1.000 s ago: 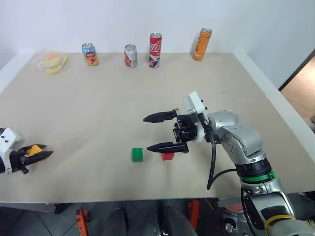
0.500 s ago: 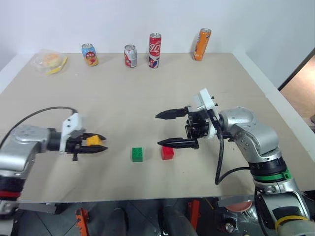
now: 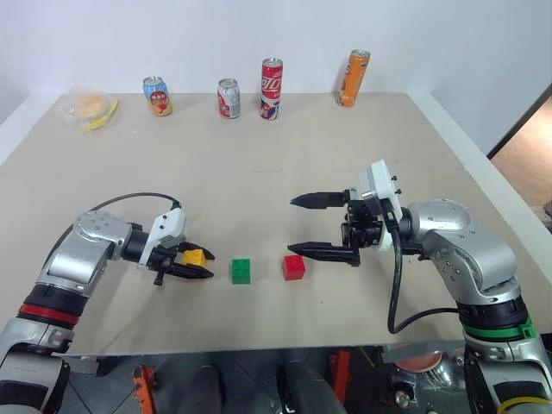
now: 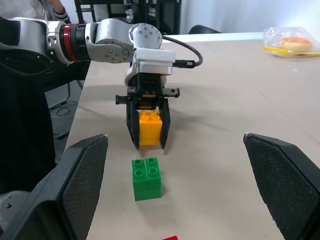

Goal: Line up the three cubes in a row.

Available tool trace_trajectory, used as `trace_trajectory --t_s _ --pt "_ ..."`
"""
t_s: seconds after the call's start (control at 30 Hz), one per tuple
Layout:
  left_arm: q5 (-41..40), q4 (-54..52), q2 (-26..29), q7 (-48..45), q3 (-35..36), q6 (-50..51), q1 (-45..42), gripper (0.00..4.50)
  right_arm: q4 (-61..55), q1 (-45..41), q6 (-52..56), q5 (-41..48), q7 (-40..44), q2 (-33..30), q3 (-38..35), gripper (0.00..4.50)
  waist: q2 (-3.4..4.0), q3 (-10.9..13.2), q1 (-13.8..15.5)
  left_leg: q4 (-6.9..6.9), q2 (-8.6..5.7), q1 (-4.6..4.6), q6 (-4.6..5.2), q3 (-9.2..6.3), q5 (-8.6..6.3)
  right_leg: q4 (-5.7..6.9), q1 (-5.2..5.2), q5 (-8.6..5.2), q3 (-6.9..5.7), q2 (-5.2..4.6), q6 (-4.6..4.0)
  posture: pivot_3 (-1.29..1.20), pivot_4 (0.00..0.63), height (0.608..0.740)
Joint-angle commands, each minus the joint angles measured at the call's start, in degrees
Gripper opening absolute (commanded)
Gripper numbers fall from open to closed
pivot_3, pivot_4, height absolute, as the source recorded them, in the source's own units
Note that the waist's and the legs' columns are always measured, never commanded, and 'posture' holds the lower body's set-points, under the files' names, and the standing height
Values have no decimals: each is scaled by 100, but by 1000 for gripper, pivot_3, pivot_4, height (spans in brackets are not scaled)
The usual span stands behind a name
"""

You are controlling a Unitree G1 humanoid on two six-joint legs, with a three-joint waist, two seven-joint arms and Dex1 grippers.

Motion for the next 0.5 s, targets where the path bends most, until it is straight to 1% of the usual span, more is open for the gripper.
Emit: trace_trajectory --t_s 0.03,0.23,0.5 --pt "-24 -193 92 -25 128 -96 137 1393 -248 -30 7 128 -77 -58 -219 4500 0 0 -1 0 0 1 0 1 0 0 0 0 1 0 1 0 150 740" --pt "-20 -160 190 -16 237 -228 316 1393 -203 -63 -21 138 -61 -77 -200 4500 0 0 1 6 0 0 0 2 0 0 2 3 4 -1 3 0 150 740" --pt "40 181 116 23 266 -846 262 1393 -135 -137 -45 141 -38 -31 -151 4500 0 0 1 6 0 1 0 4 0 0 1 3 4 0 4 0 150 740"
